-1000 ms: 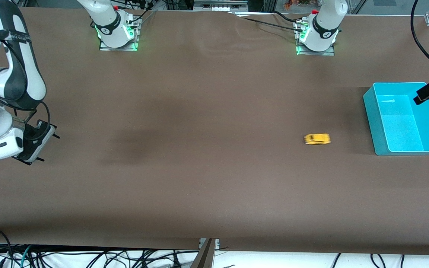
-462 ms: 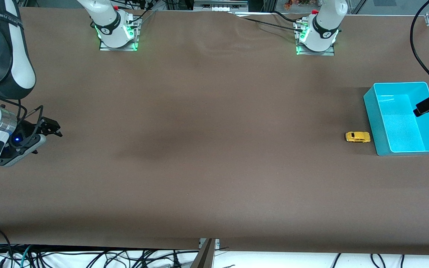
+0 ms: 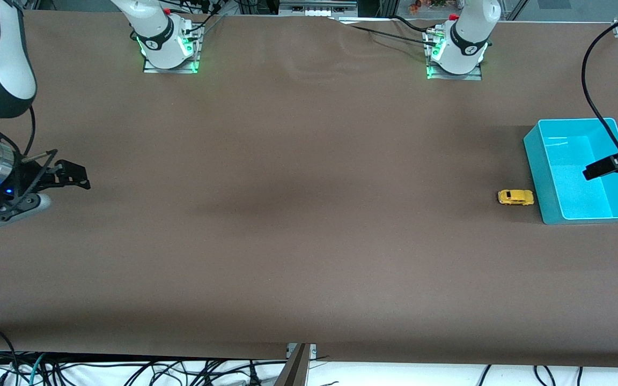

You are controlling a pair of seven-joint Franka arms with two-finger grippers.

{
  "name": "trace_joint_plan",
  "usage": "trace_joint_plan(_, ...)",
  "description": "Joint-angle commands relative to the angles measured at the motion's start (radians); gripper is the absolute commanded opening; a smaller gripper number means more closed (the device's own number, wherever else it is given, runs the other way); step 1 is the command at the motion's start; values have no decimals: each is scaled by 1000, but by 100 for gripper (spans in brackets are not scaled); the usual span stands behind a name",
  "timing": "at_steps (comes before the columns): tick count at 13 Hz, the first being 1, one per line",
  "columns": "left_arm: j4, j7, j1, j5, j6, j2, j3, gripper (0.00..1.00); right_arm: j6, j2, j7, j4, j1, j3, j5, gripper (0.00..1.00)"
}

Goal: Wind and store yellow beetle car

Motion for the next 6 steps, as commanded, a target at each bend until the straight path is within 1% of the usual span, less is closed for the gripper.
trace_joint_plan(1, 39, 2, 60, -47, -20, 70, -4, 100, -107, 4, 13, 117, -5, 0, -10, 100)
trace_joint_plan(2, 37, -10, 63, -44, -20, 71, -2, 100, -124, 4, 16, 122, -5, -6, -10, 100)
trace_joint_plan(3, 27, -107, 68, -44, -20, 71, 4, 100, -115, 1, 22, 125, -7, -12, -12, 100)
trace_joint_plan(4, 19, -240, 80, -44, -18, 71, 7, 100, -109, -26, 24, 142, -1, -36, -10, 100)
trace_joint_plan(6, 5, -396, 72, -42, -14, 91, 4, 100, -95, -40, 24, 142, 22, -53, -12, 100)
